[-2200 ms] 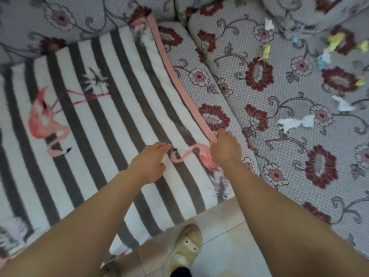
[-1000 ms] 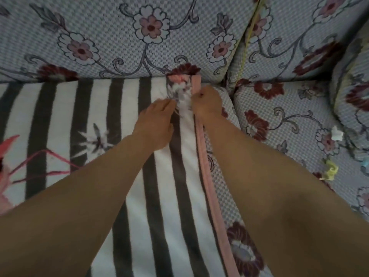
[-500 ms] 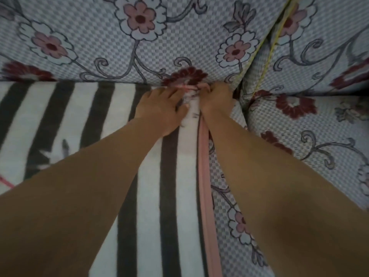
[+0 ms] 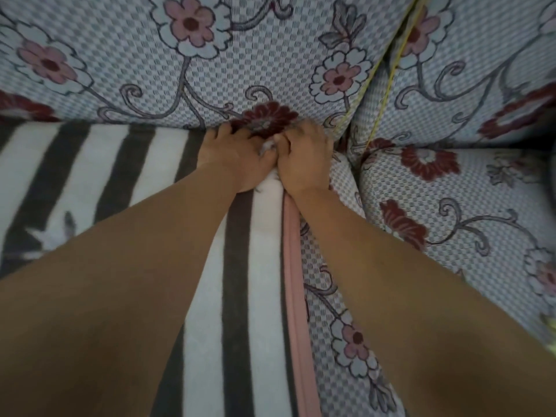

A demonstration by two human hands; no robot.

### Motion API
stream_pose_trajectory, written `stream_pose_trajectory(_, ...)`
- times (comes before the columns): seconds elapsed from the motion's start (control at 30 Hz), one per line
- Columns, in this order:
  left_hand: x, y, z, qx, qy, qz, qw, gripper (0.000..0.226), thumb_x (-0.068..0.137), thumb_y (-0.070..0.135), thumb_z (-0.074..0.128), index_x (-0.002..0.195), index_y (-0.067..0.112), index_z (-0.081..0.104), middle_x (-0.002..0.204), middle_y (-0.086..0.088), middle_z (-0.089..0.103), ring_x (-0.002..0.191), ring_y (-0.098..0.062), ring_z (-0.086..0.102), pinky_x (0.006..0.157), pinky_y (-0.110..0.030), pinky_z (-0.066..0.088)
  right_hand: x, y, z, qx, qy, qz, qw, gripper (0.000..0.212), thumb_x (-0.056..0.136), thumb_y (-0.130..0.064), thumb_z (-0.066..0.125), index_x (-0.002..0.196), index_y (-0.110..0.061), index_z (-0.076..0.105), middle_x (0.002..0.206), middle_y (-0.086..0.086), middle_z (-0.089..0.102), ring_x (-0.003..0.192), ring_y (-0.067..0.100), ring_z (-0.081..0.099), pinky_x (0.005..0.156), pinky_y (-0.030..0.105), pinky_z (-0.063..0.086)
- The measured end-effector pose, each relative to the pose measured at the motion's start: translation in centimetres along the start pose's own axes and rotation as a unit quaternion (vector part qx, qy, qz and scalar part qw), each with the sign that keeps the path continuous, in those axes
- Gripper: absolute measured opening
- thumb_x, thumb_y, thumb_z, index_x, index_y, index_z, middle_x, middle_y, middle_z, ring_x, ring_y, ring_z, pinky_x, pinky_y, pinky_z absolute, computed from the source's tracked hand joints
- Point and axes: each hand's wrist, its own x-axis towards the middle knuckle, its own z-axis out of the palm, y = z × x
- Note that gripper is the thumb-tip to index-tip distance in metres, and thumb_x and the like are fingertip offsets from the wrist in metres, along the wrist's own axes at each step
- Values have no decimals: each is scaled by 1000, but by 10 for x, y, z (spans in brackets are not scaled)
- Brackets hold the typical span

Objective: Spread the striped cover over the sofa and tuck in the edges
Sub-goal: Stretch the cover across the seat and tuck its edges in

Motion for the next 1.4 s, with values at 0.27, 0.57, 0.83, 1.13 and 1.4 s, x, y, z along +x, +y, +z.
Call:
stream_pose_trajectory(0.27, -34, -24, -8, -79, -93, 57, 991, 74, 91, 57, 35, 150, 32, -2, 160, 8, -5, 148, -20, -6, 117, -42, -6, -1, -11, -14, -71, -196, 55, 977, 50, 99, -36, 19, 132, -16, 50, 142, 7, 45, 133, 28, 32, 108, 50, 18)
stream_pose_trajectory(0.57, -179, -42, -41, -166, -149, 19, 975, 65, 99, 37, 38, 151, 23, 3, 160, 5, -4, 148, -21, -4, 120, -41, 7, -70, -32, -102, -94, -387, 40, 916, 62, 101, -39, 21, 152, -22, -10, 161, 7, -10, 148, 33, -4, 116, 59, 0)
stream_pose_trajectory(0.83, -320, -70, -69, -261, -167, -33, 950, 61, 99, 30, 40, 151, 20, 8, 160, 4, 2, 148, -15, -3, 117, -26, 0, -176, -100, -164, -84, -363, -76, 925, 54, 102, -36, 25, 152, -20, 11, 162, 0, 3, 148, 29, 3, 115, 57, 5)
stream_pose_trajectory(1.13, -490, -134, -83, -280, -164, -76, 943, 59, 98, 20, 44, 150, 20, 17, 159, -1, 15, 147, -15, 7, 117, -26, 10, -308, -227, -202, -59, -414, -175, 891, 52, 102, -33, 27, 152, -25, 15, 162, -3, 6, 149, 26, 2, 116, 54, 1)
stream_pose_trajectory(1.4, -655, -236, -51, -278, -165, -153, 934, 57, 97, 16, 44, 149, 19, 23, 158, -1, 20, 146, -18, 16, 117, -30, 15, -426, -316, -199, -80, -483, -246, 837, 52, 102, -28, 32, 151, -26, 17, 162, -4, 7, 149, 25, 3, 116, 54, 3)
